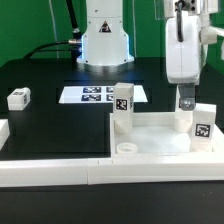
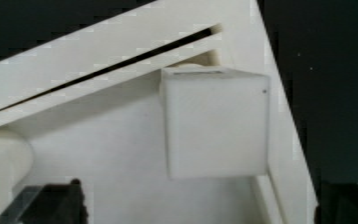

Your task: Assemble square table

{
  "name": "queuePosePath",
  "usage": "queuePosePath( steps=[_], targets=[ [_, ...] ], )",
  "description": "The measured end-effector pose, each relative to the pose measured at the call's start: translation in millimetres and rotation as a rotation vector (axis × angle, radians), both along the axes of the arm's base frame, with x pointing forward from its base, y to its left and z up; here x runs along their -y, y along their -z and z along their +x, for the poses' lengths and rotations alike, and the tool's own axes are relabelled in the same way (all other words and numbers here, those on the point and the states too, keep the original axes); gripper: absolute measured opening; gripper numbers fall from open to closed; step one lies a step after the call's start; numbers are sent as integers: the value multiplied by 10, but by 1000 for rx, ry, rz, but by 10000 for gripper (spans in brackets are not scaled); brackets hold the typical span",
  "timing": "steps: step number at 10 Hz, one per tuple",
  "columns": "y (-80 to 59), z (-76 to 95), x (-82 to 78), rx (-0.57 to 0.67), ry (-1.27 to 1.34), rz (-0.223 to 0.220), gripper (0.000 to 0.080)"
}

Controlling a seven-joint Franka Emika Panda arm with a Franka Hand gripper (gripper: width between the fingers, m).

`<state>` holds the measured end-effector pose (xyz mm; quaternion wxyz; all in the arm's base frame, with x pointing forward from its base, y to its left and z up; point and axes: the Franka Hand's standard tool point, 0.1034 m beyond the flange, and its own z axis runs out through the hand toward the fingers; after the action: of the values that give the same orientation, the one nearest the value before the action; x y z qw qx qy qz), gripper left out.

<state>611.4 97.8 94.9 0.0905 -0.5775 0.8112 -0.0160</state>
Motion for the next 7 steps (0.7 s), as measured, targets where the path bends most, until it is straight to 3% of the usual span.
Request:
queuePosePath(
  steps=[2, 4, 7],
  targets=[
    [-19, -102, 190, 22, -151, -39, 649],
    [-198, -219, 369, 53, -371, -69, 649],
    [-186, -240, 393, 62, -546, -102, 649]
  ],
)
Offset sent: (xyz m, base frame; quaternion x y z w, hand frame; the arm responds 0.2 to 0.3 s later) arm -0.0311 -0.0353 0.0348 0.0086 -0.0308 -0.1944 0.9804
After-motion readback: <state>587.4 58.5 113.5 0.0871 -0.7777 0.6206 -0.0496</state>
